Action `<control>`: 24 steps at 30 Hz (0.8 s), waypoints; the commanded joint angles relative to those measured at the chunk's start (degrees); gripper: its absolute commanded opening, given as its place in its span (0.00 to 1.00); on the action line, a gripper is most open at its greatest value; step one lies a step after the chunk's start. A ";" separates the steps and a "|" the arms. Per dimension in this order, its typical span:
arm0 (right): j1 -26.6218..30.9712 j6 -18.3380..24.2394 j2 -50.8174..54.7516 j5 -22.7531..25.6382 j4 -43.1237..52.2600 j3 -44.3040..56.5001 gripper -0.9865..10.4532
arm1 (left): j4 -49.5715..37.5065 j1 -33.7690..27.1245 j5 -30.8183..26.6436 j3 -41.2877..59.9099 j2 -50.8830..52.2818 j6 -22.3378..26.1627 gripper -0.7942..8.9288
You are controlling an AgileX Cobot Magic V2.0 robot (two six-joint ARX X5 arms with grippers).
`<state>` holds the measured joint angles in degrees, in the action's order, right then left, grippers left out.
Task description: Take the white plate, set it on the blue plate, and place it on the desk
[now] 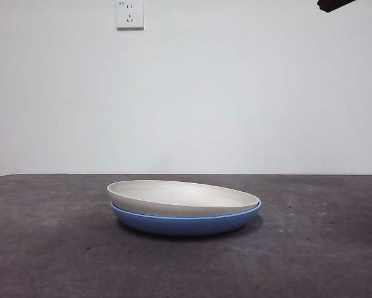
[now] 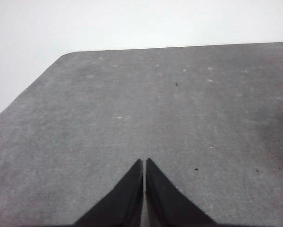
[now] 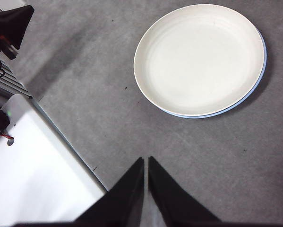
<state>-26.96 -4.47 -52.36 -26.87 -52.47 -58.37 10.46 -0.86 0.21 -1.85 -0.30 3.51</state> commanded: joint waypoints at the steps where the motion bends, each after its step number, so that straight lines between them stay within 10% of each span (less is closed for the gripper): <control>1: -0.33 0.66 -0.35 -0.13 0.37 -1.22 0.09 | 0.39 -0.02 0.00 1.20 0.11 -0.31 0.09; 10: 0.66 1.97 0.11 0.13 0.37 -1.22 0.09 | 0.39 -0.02 0.00 1.20 0.11 -0.31 0.09; 24: 21.46 4.85 17.75 1.90 24.46 12.15 0.09 | 0.37 -0.02 0.00 1.20 0.11 -0.31 0.09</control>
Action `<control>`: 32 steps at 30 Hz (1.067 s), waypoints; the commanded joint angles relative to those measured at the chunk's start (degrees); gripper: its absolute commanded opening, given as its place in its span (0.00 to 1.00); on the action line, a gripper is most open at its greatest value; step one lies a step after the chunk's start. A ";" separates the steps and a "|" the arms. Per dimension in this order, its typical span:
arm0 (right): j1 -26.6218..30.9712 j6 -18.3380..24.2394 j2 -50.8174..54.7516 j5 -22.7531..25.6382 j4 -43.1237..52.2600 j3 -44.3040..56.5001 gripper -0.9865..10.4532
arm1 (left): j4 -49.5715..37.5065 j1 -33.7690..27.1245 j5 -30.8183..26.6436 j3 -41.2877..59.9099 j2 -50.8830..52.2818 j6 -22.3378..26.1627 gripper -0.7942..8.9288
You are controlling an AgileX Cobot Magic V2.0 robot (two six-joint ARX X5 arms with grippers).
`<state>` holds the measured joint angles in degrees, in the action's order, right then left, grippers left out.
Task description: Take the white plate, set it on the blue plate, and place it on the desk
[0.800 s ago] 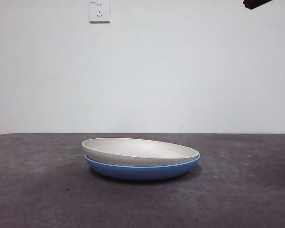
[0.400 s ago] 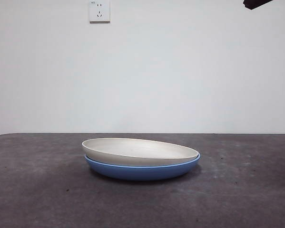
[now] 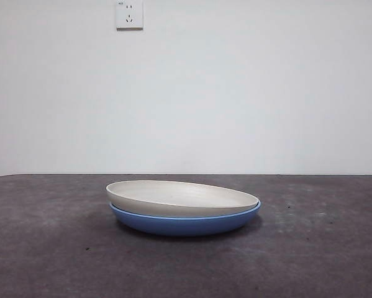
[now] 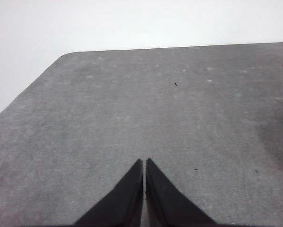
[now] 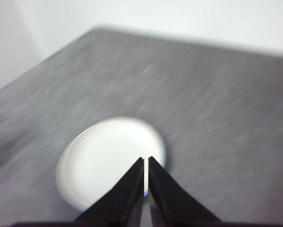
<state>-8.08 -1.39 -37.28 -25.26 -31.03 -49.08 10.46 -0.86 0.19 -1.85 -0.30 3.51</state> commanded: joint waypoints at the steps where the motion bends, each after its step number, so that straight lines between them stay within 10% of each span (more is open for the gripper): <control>1: 4.59 1.88 5.01 0.28 5.09 5.27 0.09 | 0.37 -0.02 0.02 1.20 0.11 -0.31 0.09; 10: 11.50 1.79 21.97 7.30 16.72 23.91 0.09 | 0.37 -0.02 0.02 1.20 0.11 -0.31 0.09; 32: 6.95 -2.80 37.07 16.35 29.07 47.19 0.09 | 0.37 -0.02 0.02 1.18 0.11 -0.31 0.09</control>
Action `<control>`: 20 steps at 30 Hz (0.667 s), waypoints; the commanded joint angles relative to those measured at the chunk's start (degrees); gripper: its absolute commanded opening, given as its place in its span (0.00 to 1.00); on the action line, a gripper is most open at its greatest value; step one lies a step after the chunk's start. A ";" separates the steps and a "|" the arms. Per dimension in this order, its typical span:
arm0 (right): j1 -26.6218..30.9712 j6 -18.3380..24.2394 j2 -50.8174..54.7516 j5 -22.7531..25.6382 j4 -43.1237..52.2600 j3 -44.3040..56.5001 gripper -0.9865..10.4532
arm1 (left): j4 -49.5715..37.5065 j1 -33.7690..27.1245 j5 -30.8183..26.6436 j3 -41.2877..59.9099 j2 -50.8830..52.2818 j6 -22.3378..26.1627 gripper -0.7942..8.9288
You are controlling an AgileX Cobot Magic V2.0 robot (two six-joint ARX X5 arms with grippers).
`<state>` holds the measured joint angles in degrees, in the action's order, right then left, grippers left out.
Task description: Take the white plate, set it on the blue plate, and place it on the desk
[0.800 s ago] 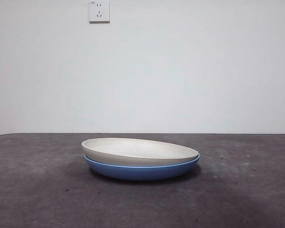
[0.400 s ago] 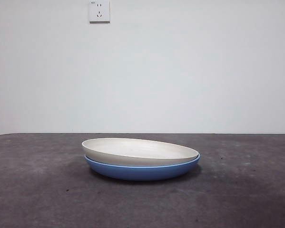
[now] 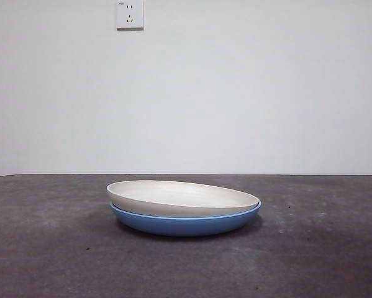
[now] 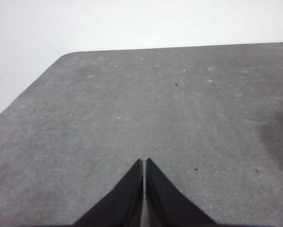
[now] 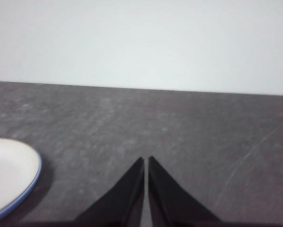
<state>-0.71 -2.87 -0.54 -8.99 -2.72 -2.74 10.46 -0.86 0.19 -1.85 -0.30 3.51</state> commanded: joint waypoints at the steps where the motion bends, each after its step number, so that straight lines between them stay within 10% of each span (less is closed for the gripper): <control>1: -0.66 -1.66 0.33 0.11 0.81 1.42 0.09 | 0.37 -0.02 0.02 1.20 0.11 -0.31 0.09; 20: -0.76 -2.93 0.33 0.09 -6.29 2.14 0.09 | 0.37 -0.02 0.02 1.18 0.11 -0.33 0.09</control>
